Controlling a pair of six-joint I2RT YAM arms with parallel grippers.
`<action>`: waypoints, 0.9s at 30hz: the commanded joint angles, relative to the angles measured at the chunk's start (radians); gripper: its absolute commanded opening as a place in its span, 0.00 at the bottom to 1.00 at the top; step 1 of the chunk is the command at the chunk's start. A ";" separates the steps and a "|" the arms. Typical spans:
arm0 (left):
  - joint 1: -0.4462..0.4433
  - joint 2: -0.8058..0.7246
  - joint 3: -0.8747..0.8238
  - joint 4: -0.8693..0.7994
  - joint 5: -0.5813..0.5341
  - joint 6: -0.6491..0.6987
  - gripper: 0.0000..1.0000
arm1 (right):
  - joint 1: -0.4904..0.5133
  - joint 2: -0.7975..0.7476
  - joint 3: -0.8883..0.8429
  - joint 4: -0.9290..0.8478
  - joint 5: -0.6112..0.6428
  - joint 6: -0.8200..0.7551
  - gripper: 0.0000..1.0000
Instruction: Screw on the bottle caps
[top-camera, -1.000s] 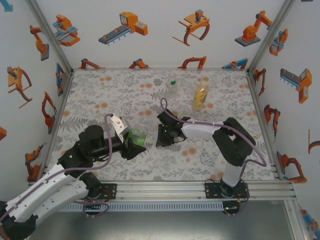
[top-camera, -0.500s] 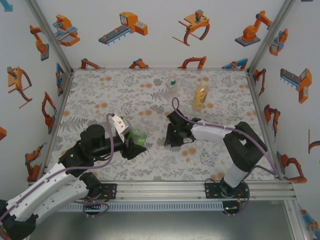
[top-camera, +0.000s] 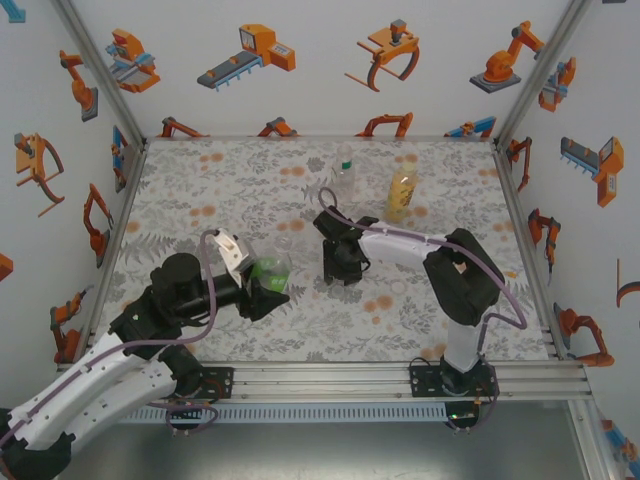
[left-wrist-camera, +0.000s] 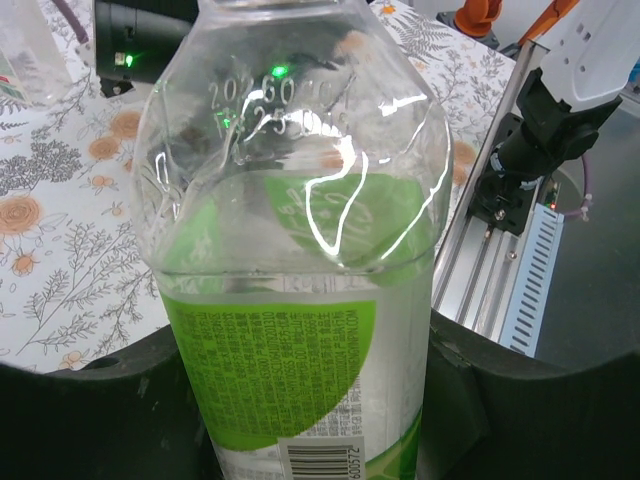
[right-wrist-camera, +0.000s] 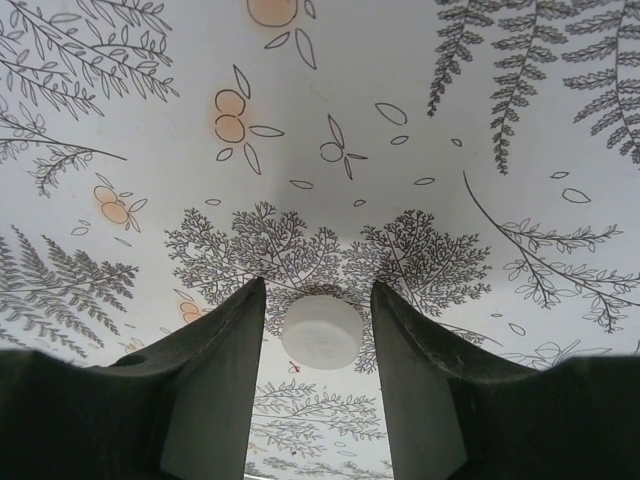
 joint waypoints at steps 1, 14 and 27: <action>0.004 -0.014 0.011 -0.003 -0.005 -0.012 0.00 | 0.034 0.042 0.030 -0.103 0.061 -0.039 0.46; 0.004 0.013 -0.015 0.060 0.013 -0.038 0.00 | 0.103 0.042 0.018 -0.123 0.093 -0.011 0.43; 0.004 0.012 -0.016 0.055 0.012 -0.035 0.00 | 0.106 0.026 0.019 -0.113 0.106 -0.016 0.34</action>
